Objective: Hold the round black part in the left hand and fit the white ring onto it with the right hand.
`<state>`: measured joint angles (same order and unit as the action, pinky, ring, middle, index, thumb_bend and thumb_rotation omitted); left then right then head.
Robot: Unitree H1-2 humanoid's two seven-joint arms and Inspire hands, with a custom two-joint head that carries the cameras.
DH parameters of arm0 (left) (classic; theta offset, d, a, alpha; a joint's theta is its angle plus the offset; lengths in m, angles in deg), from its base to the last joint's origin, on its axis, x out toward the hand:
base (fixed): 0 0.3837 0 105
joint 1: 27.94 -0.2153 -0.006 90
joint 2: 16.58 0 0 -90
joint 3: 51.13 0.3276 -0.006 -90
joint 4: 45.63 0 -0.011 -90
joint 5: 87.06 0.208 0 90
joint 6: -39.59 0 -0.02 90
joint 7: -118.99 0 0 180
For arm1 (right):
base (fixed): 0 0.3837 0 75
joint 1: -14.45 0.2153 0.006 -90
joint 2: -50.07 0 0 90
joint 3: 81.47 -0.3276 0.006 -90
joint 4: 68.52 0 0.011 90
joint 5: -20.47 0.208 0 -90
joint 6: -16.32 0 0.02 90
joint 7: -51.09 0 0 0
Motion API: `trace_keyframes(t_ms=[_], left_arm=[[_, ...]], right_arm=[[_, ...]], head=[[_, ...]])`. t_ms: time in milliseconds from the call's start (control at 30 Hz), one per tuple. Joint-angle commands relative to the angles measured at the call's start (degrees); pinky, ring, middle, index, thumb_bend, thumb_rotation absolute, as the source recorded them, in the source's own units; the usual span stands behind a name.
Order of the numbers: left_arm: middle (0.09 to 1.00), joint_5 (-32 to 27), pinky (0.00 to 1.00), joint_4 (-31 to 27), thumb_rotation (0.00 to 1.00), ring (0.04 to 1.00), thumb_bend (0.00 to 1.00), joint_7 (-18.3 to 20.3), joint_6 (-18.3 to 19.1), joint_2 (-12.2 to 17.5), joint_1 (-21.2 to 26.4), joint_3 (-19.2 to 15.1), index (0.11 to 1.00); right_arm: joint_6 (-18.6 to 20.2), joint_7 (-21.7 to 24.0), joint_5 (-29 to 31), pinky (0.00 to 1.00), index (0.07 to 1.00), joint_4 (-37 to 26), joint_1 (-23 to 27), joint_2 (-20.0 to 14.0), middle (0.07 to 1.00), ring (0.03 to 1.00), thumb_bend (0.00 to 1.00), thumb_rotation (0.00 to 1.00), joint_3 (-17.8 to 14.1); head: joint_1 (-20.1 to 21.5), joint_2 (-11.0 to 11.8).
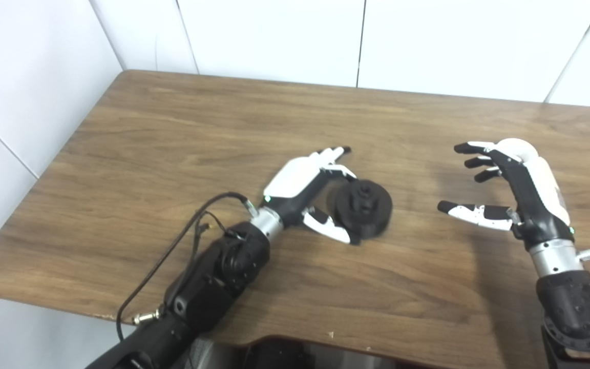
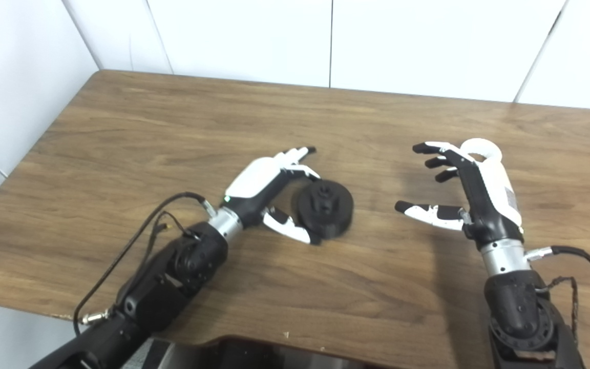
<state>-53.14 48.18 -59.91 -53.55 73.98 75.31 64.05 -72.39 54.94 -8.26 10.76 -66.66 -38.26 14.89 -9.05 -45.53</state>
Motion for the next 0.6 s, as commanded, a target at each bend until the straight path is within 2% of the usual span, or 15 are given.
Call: trace_keyframes(t_ms=[0,233,333,400,500,567], left_arm=[[1.000,2.10,1.00,-1.25,0.35,1.000,0.97,2.49,-0.77,0.27,-0.50,1.47,0.613],[1.000,2.33,1.00,-3.39,0.36,1.000,0.98,4.03,-1.18,-0.17,-2.06,3.07,0.605],[1.000,2.26,1.00,-3.71,0.37,1.000,0.98,4.27,-1.54,-0.02,-2.42,2.98,0.602],[1.000,1.70,1.00,-4.22,0.37,1.000,0.98,4.61,-1.82,0.50,-2.71,2.44,0.601],[1.000,0.72,1.00,-4.71,0.36,1.000,0.98,4.96,-2.71,1.50,-3.05,1.47,0.603],[1.000,0.25,1.00,-4.77,0.35,1.000,0.98,5.22,-3.60,2.07,-3.12,0.73,0.603]], right_arm=[[-0.25,-0.59,-0.25,0.58,0.729,-2.69,1.77,0.10,0.778,0.704,0.75,0.17,-0.32],[0.20,-0.57,-0.89,0.59,0.728,-3.14,1.57,0.91,0.773,0.707,0.75,0.15,-0.03],[0.68,-0.46,-0.96,0.60,0.729,-3.33,1.60,1.50,0.776,0.711,0.74,0.14,0.26],[0.86,-0.70,-1.62,0.59,0.728,-3.36,1.75,2.16,0.776,0.706,0.75,0.14,0.76],[1.62,-0.74,-2.70,0.59,0.729,-3.55,1.87,3.28,0.782,0.703,0.74,0.16,1.48],[1.93,-0.96,-4.20,0.60,0.730,-3.64,1.95,3.78,0.780,0.705,0.74,0.18,2.15]], head=[[0.26,-0.10],[3.22,-0.54],[6.67,-0.69],[12.99,-0.70],[18.57,-0.35],[20.61,-0.13]])
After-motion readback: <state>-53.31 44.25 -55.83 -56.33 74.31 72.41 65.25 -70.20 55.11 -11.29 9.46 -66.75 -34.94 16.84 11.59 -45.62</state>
